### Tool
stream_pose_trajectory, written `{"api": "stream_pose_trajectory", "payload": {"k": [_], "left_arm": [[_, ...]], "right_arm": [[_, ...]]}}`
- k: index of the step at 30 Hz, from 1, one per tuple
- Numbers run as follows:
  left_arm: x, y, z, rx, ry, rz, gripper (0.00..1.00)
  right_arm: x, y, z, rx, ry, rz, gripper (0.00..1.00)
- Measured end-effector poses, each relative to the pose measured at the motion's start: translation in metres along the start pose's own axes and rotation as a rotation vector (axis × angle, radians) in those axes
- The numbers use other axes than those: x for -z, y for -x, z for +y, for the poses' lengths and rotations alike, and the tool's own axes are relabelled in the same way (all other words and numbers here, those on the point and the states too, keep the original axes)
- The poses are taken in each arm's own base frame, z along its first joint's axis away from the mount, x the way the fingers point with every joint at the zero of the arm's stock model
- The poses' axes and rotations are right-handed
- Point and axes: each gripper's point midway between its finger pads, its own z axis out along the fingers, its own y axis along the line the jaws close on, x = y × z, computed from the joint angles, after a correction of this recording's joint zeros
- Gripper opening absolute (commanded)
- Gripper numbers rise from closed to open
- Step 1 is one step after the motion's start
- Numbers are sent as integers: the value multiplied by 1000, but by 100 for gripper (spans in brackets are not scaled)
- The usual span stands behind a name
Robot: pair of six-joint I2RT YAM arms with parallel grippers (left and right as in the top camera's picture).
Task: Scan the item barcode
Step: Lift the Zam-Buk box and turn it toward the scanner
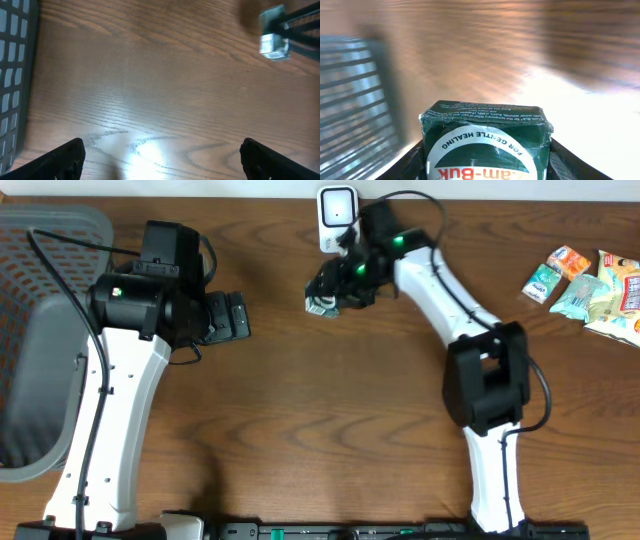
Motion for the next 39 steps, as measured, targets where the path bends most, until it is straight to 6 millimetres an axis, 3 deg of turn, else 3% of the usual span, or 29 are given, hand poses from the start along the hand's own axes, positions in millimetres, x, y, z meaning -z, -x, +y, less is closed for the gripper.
{"api": "stream_pose_trajectory", "payload": {"k": [6,9,17,23,39], "left_arm": [[0,0,0,0,0,0,98],[0,0,0,0,0,0,98],[0,0,0,0,0,0,98],[0,0,0,0,0,0,98],[0,0,0,0,0,0,98]], "right_arm": [[27,-6,38,-87,308,114,50],[40,-4,44,-157,383,147,50],[75,27,49,-264,509,125,51],[79,36,57,-294,536,120,51],[75,44,50,-346,494,74,49]]}}
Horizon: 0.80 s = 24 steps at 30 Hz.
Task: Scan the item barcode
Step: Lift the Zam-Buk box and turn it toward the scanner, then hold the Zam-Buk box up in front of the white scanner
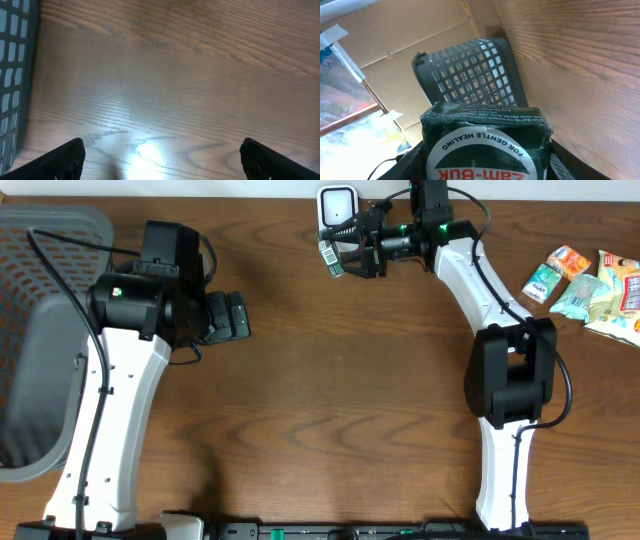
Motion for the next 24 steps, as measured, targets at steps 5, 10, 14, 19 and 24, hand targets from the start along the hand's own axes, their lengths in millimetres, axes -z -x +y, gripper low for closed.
{"api": "stream_pose_trajectory", "payload": {"k": [5,10,14,19,24], "left_arm": [[0,0,0,0,0,0,98],[0,0,0,0,0,0,98],[0,0,0,0,0,0,98],[0,0,0,0,0,0,98],[0,0,0,0,0,0,98]], "right_arm": [[0,6,-3,39,-17,-33,39],[-2,19,-12,159,-81,-113,45],[-8,30,-22,285,-162,-187,49],[-17,48,-36,457,-319,-303,50],[-19,74,-29,677,-449,-456,52]]}}
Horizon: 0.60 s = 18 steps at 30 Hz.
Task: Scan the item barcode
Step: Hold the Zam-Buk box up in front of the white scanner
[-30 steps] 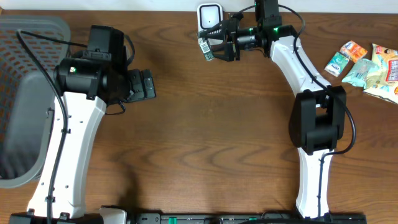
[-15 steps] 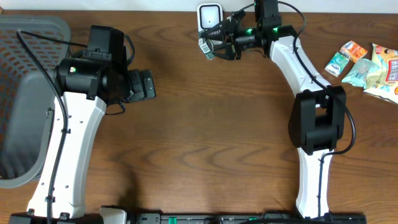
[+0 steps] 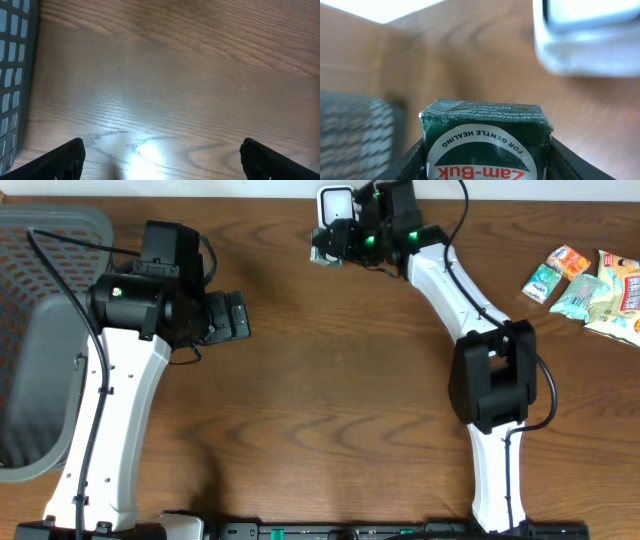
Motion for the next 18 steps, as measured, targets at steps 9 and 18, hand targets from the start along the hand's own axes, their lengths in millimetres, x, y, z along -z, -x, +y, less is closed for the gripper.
{"api": "stream_pose_trajectory", "payload": {"k": [9,18], "left_arm": [[0,0,0,0,0,0,97],[0,0,0,0,0,0,98]], "right_arm": [[9,72,-11,317,-349,-392,52],[34,126,20,517,-412,-688,52]]}}
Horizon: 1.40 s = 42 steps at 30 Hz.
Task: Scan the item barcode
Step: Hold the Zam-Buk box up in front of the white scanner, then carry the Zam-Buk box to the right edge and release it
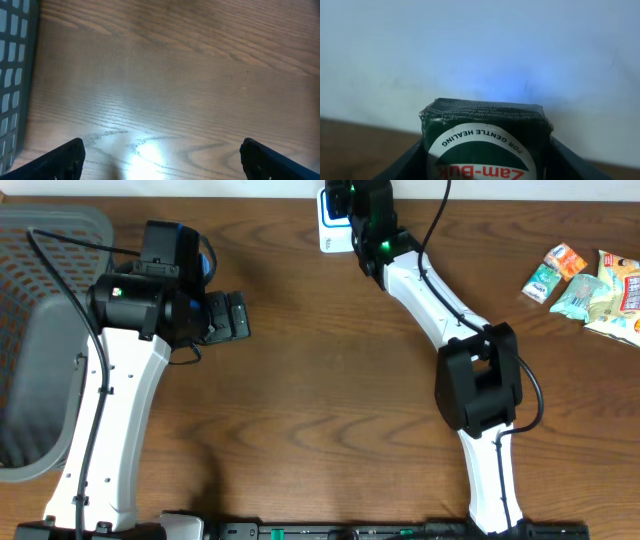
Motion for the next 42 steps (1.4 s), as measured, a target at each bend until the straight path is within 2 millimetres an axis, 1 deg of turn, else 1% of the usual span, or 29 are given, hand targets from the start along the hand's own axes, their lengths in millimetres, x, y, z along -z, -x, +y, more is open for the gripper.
{"api": "stream_pose_trajectory", "payload": {"k": [2,4,5,11,13,15,17,20,23,25,27,31,34,35,38,39,40,41,42], "left_arm": [[0,0,0,0,0,1,98],[0,0,0,0,0,0,98],[0,0,0,0,0,0,98],[0,0,0,0,0,1,98],[0,0,0,0,0,0,98],[0,0,0,0,0,0,98],[0,0,0,0,0,0,98],[0,0,0,0,0,0,98],[0,0,0,0,0,0,98],[0,0,0,0,0,0,98],[0,0,0,0,0,0,98],[0,0,0,0,0,0,98],[0,0,0,0,0,0,98],[0,0,0,0,0,0,98],[0,0,0,0,0,1,98],[0,0,0,0,0,0,98],[0,0,0,0,0,0,98],[0,0,0,0,0,1,98],[0,0,0,0,0,0,98]], "right_arm": [[-5,4,-2,5,-6,-50,49],[-10,2,-3,5,-10,-78,47],[-14,-2,-4,7,-12,-89,46],[-34,-48,-10,20,-30,-55,46],[-37,-56,-11,22,-31,-46,46],[-37,-55,-10,22,-30,-57,47],[-37,-47,-10,17,-29,-89,47],[-36,-39,-15,11,-57,-119,43],[-35,-43,-24,13,-109,-105,44],[-34,-45,-33,18,-151,-88,40],[-31,-49,-43,27,-193,-48,38],[-19,-51,-77,52,-283,65,37],[-4,-42,-115,55,-350,126,38],[6,-34,-142,50,-399,148,38],[26,-34,-193,46,-483,230,38],[33,-38,-212,45,-517,265,36],[42,-45,-231,46,-549,312,33],[48,-51,-247,45,-575,344,28],[56,-60,-264,43,-600,391,27]]}}
